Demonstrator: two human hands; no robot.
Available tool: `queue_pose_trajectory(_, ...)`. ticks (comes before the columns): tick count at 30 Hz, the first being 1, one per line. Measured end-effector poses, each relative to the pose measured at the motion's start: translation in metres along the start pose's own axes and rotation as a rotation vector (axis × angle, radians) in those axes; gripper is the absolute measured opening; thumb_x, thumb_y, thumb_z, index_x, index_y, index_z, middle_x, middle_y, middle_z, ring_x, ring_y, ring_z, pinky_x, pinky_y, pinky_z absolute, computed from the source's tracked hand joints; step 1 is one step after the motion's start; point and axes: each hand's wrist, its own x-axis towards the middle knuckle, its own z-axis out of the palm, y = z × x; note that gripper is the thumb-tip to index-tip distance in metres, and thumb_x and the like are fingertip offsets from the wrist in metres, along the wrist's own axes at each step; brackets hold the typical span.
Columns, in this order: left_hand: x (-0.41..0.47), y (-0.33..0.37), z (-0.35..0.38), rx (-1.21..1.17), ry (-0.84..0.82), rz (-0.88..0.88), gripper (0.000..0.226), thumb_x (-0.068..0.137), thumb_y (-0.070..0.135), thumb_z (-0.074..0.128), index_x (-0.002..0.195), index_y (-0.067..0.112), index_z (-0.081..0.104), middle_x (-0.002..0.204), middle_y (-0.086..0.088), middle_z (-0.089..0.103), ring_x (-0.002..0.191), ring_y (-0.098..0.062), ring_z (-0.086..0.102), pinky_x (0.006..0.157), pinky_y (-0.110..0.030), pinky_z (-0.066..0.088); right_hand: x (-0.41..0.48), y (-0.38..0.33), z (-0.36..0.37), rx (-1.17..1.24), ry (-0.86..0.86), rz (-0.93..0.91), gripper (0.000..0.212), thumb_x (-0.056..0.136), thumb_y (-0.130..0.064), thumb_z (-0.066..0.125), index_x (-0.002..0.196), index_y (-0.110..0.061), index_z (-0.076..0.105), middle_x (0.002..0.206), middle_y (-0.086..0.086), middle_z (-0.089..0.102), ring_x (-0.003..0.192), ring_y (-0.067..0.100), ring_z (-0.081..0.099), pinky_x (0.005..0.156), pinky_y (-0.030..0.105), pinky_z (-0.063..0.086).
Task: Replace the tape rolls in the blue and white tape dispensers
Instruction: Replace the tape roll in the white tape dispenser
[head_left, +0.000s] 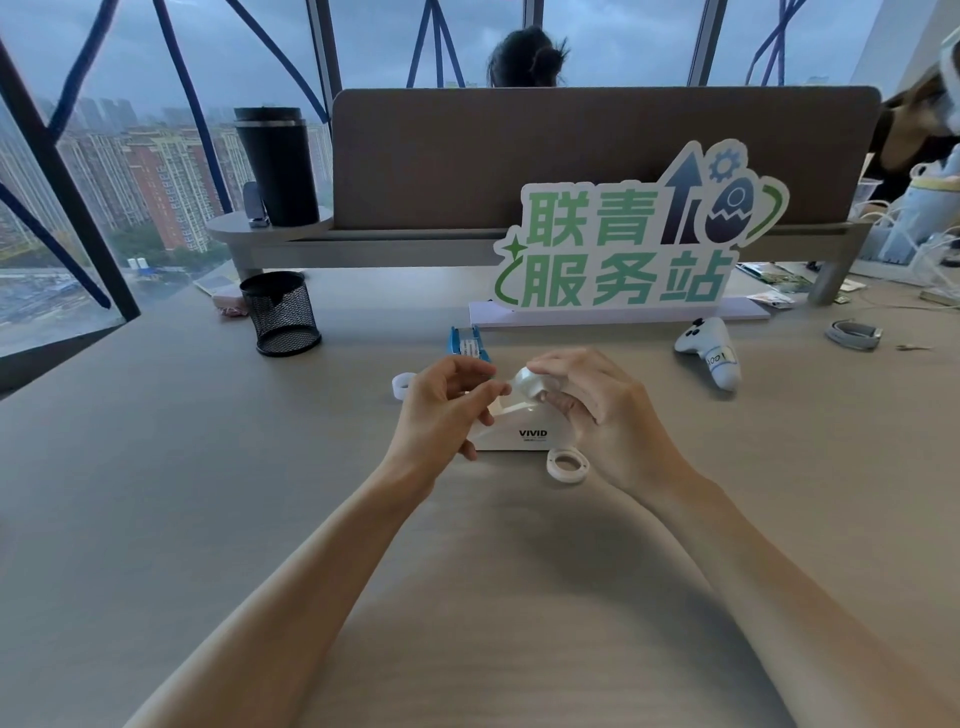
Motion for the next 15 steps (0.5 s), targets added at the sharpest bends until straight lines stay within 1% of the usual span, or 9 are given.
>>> queue_pose_trajectory(2, 0.0009, -0.0006, 0.0004, -0.003, 0.004, 0.002, 0.019, 0.085, 0.017, 0.07, 0.103, 0.013, 0.063, 0.09, -0.003, 0.073, 0.059, -0.007, 0.058, 0.037, -0.022, 0.042, -0.0002, -0.0001, 0.0001, -0.061, 0.001, -0.027, 0.034, 0.086, 0.007, 0.065, 0.115, -0.01, 0.066, 0.112, 0.002, 0.064, 0.103, 0.014, 0.061, 0.09, 0.021, 0.048)
queue_pose_trajectory(4, 0.0019, -0.0017, 0.0007, -0.004, 0.01, -0.001, 0.02, 0.083, 0.017, 0.073, 0.101, 0.015, 0.064, 0.087, -0.003, 0.069, 0.055, -0.006, 0.056, 0.037, -0.022, 0.041, -0.0004, -0.0007, 0.0, -0.091, 0.008, -0.031, 0.033, 0.086, 0.005, 0.065, 0.115, -0.01, 0.066, 0.112, 0.002, 0.063, 0.102, 0.015, 0.061, 0.088, 0.019, 0.047)
queue_pose_trajectory(6, 0.0029, -0.0037, 0.0019, -0.003, 0.019, -0.009, 0.018, 0.083, 0.018, 0.073, 0.098, 0.016, 0.064, 0.085, -0.001, 0.068, 0.052, -0.006, 0.052, 0.038, -0.021, 0.039, -0.0003, 0.0003, 0.0006, -0.109, -0.001, -0.024, 0.034, 0.086, 0.006, 0.064, 0.115, -0.01, 0.066, 0.112, 0.003, 0.063, 0.102, 0.017, 0.061, 0.087, 0.023, 0.049)
queue_pose_trajectory(8, 0.0043, -0.0062, 0.004, 0.028, 0.039, -0.01, 0.016, 0.083, 0.021, 0.073, 0.096, 0.017, 0.065, 0.086, 0.001, 0.068, 0.05, 0.0, 0.05, 0.04, -0.018, 0.038, 0.0003, 0.0029, 0.0015, -0.145, -0.033, -0.025, 0.035, 0.085, 0.007, 0.063, 0.116, -0.01, 0.065, 0.113, 0.003, 0.063, 0.103, 0.019, 0.061, 0.085, 0.029, 0.051)
queue_pose_trajectory(10, 0.0061, -0.0083, 0.0063, 0.073, 0.066, 0.011, 0.012, 0.083, 0.023, 0.073, 0.093, 0.02, 0.065, 0.089, 0.003, 0.069, 0.055, 0.005, 0.053, 0.046, -0.012, 0.039, 0.0008, 0.0053, 0.0015, -0.158, -0.054, -0.014, 0.033, 0.087, 0.004, 0.062, 0.117, -0.011, 0.064, 0.114, 0.004, 0.063, 0.103, 0.021, 0.061, 0.085, 0.032, 0.051)
queue_pose_trajectory(11, 0.007, -0.0091, 0.0073, 0.089, 0.074, 0.021, 0.012, 0.083, 0.024, 0.073, 0.092, 0.022, 0.065, 0.09, 0.004, 0.069, 0.062, 0.005, 0.056, 0.05, -0.013, 0.041, 0.001, 0.0061, 0.001, -0.152, -0.054, -0.001, 0.031, 0.089, 0.002, 0.061, 0.117, -0.012, 0.064, 0.114, 0.003, 0.063, 0.104, 0.021, 0.062, 0.085, 0.032, 0.051)
queue_pose_trajectory(13, 0.008, -0.01, 0.0087, 0.095, 0.085, 0.033, 0.012, 0.083, 0.024, 0.073, 0.092, 0.023, 0.065, 0.092, 0.005, 0.069, 0.073, -0.001, 0.059, 0.058, -0.019, 0.044, 0.0017, 0.0069, 0.0004, -0.138, -0.042, 0.023, 0.028, 0.091, -0.003, 0.06, 0.117, -0.013, 0.064, 0.115, 0.003, 0.064, 0.104, 0.021, 0.061, 0.085, 0.03, 0.049)
queue_pose_trajectory(15, 0.0087, -0.01, 0.0094, 0.094, 0.099, 0.045, 0.013, 0.082, 0.023, 0.074, 0.092, 0.019, 0.066, 0.093, 0.004, 0.07, 0.077, -0.006, 0.061, 0.062, -0.024, 0.046, 0.0022, 0.0075, 0.0023, -0.13, -0.03, 0.041, 0.027, 0.091, -0.003, 0.059, 0.117, -0.013, 0.063, 0.115, 0.003, 0.064, 0.104, 0.02, 0.061, 0.086, 0.027, 0.048)
